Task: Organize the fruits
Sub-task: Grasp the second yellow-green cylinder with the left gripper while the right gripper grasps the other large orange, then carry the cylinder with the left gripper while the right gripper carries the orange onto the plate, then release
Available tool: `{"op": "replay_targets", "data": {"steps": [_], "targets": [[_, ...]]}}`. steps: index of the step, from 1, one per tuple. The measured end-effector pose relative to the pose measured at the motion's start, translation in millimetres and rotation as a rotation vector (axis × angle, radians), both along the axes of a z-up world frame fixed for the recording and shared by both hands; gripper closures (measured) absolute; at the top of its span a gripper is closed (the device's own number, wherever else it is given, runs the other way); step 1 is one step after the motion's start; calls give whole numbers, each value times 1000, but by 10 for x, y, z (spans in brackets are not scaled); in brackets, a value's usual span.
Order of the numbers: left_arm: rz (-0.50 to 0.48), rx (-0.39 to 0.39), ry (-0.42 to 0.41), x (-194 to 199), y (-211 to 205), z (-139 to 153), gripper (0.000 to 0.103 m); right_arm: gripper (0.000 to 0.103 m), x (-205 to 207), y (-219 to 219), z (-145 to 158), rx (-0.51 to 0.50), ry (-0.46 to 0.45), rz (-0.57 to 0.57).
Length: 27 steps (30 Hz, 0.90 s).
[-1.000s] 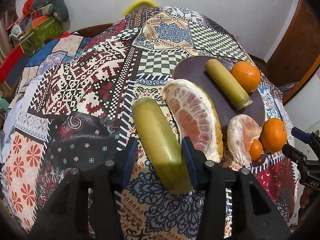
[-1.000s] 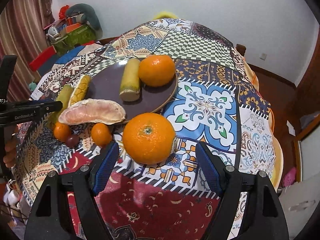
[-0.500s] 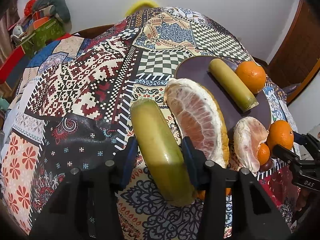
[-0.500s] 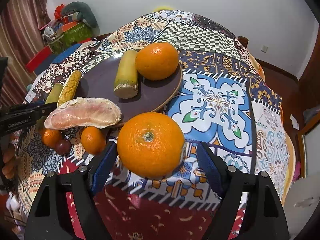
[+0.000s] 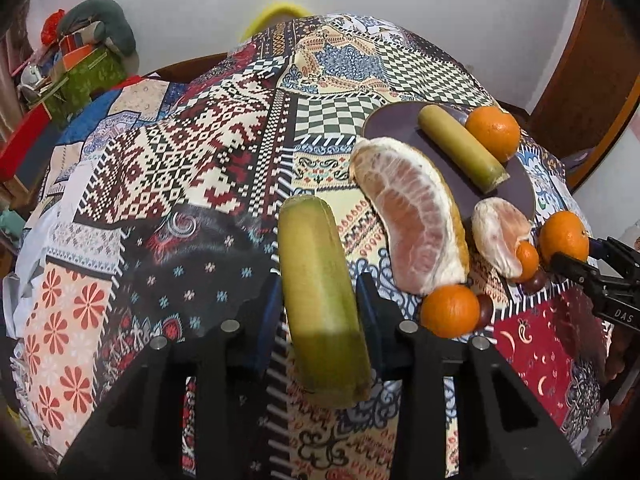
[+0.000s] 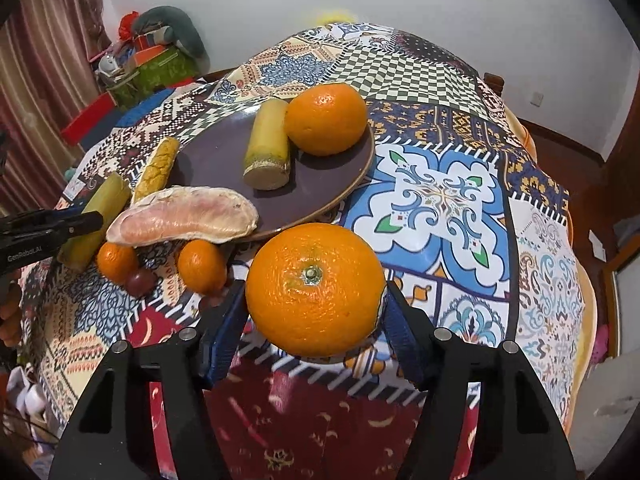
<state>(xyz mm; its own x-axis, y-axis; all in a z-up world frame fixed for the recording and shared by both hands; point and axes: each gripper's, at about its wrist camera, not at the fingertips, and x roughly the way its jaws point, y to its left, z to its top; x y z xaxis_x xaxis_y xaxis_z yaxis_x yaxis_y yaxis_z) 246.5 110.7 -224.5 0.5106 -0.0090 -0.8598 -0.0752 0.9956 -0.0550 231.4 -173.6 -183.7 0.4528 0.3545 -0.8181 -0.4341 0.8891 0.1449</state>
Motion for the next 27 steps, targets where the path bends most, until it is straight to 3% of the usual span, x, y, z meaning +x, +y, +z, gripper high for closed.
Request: {"op": "replay_targets", "data": {"steps": [14,19,27], "targets": [[22,-73,92,315,43,-162,63,40,-3,-124,105,18,-16,-37],[24,-13,64,279,-44,-137,64,41,-25,-117,178,17,-39,-31],[17,-20,0,91,-27,115,65,41,13,-105,307,29,-72,-40]]}}
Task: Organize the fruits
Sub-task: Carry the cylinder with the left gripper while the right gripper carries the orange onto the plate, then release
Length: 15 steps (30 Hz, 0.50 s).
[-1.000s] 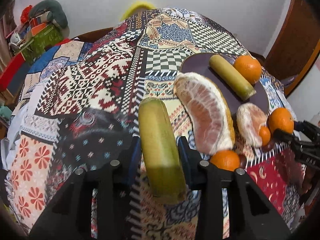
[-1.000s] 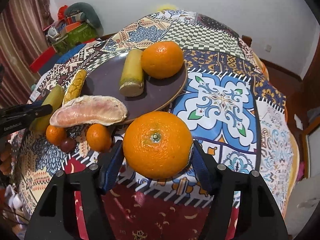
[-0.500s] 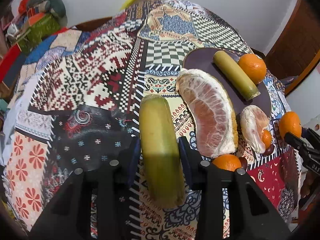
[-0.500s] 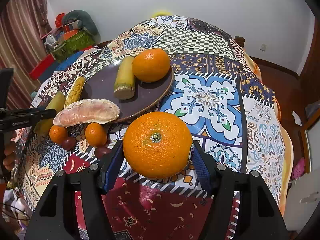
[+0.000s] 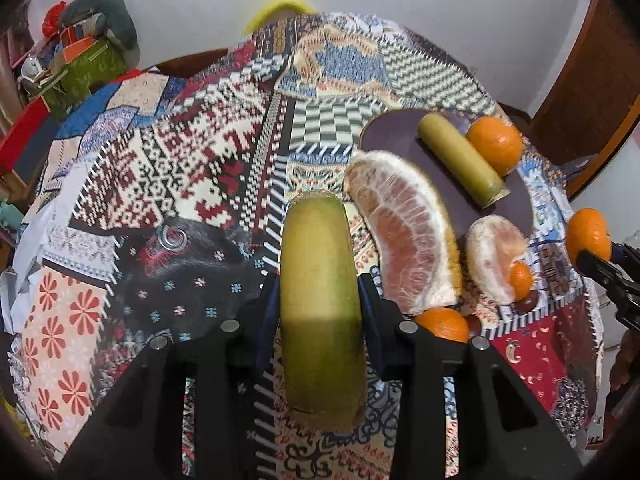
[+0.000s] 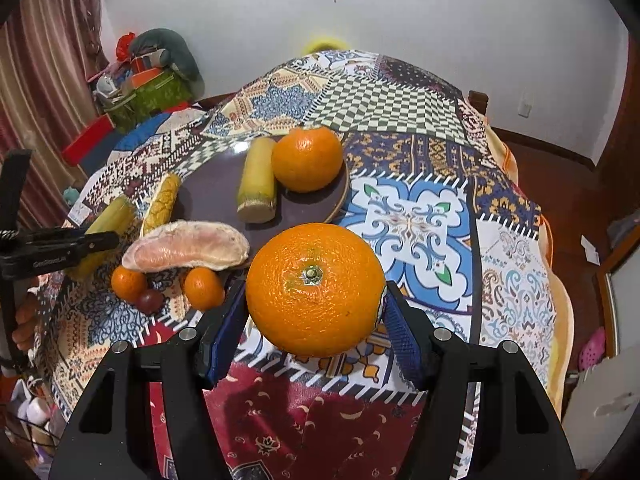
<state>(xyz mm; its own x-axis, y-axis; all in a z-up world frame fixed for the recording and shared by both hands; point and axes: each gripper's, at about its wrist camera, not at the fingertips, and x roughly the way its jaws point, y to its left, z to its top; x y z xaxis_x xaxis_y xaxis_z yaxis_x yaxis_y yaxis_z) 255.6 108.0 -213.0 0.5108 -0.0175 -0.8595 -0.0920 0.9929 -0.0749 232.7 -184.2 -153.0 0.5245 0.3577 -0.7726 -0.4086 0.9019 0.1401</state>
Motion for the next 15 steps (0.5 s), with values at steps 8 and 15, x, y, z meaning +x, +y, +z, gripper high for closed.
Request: {"op": "replay_targets", "data": {"steps": [8,15], "targets": [[-22,6,-88,-13,-91,348,65,41,71,28,135,17,-35,-7],[-55,-11,-144,138,-264,552,65,41,179,80,204,27,-59,-3]]}}
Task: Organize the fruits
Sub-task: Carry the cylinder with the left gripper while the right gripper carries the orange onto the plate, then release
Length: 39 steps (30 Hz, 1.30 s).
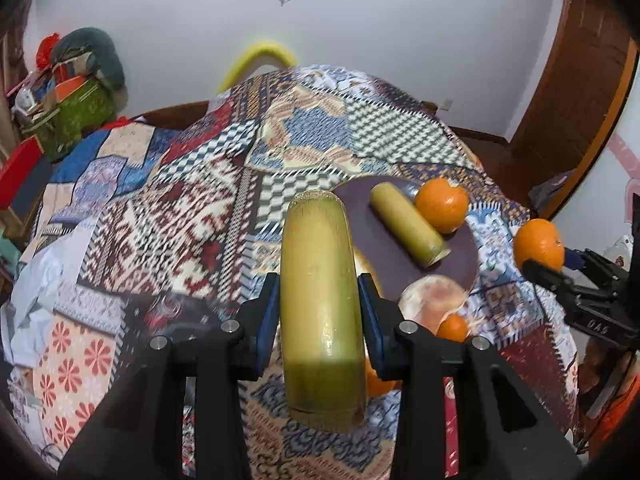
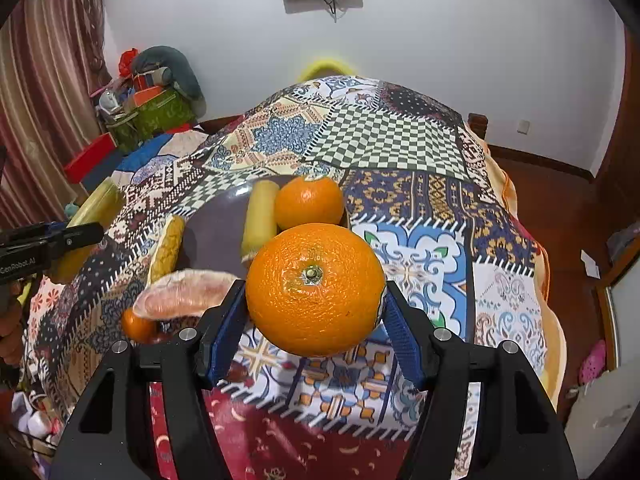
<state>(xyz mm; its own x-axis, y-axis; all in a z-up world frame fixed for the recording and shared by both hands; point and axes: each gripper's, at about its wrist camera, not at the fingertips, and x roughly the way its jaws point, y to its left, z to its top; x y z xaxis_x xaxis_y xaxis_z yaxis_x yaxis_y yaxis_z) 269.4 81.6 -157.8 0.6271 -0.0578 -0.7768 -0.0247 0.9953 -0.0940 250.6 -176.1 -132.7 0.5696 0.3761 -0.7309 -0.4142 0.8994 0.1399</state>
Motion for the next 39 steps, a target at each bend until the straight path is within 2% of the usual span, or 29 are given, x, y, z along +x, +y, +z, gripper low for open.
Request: {"op": "replay_targets", "data": {"steps": [10,18,27,31,39], "targets": [[-56,9,-31,348,-258,103,65,41,227,145,13,-21,-24,38],[-76,-5,-40,695,-412,76,65,41,382,237,12,-33,-39,64],[-67,-27,-4,1043,-484,-135,65,40,456,266,-124,-45,-15,77],[-70,-31,22,1141,-517,-264,65,40,463,294,-258,-48,24,91],[-84,-21,73,1254,-598,-505,65,40,501,287,-311,-34,38,99]]}}
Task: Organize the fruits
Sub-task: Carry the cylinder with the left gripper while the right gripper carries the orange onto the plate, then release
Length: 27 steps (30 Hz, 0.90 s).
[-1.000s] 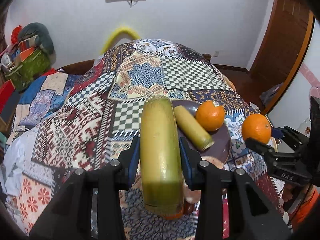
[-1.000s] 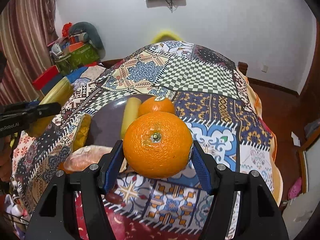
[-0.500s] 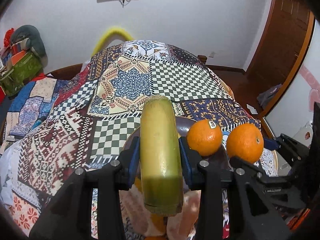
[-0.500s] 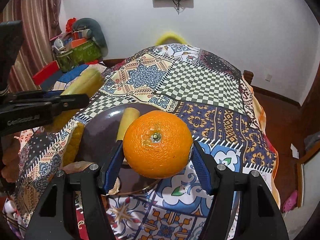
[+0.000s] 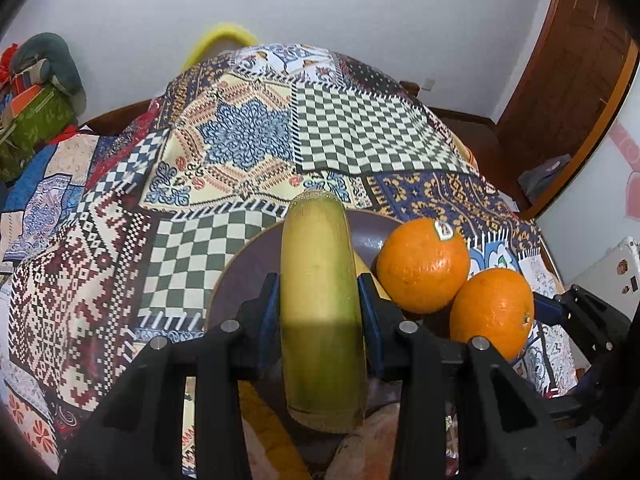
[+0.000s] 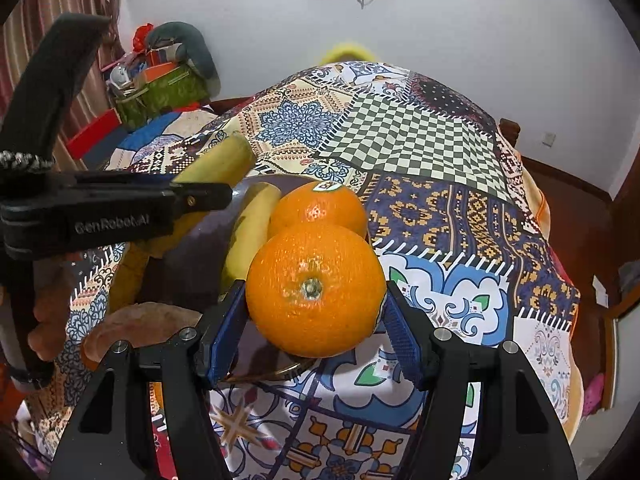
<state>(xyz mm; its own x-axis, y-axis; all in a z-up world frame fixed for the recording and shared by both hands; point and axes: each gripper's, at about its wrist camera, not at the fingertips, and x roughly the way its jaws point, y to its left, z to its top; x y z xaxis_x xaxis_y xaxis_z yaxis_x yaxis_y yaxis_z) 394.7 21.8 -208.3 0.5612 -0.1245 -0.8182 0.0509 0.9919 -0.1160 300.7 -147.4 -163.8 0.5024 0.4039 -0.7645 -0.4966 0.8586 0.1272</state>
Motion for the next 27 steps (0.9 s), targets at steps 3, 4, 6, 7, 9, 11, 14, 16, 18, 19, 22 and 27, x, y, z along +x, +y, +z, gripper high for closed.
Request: {"op": "replay_targets", "data": {"steps": [3,4,6,7,9,11,14,16,18,19,22,27], "targets": [[-7,0,13,-3,-8,-43,65,40,38,14,-58,8,20,1],[-8,1,16,-7,-9,-53,65,40,39,29,-61,7,17,3],[-11,4,19,-8,-11,-65,65,40,55,58,-68,3,16,7],[-12,4,22,-8,-10,-73,65,40,60,74,-69,4,16,8],[-10,4,26,-3,-7,-81,65,40,84,106,-70,3,18,11],[-8,0,30,-2,2,-92,65,40,111,129,-77,5,21,11],[-7,-1,34,-2,18,-114,65,40,133,128,-100,14,32,11],[-7,-2,46,8,29,-139,65,40,136,120,-119,16,41,13],[-4,-18,54,10,52,-161,65,40,141,106,-126,24,53,14],[-3,-24,58,13,64,-168,65,40,144,99,-129,27,58,14],[7,-29,73,15,102,-193,65,40,147,93,-130,26,66,18],[25,-37,77,-14,157,-194,65,40,132,137,-124,-5,56,19]]}}
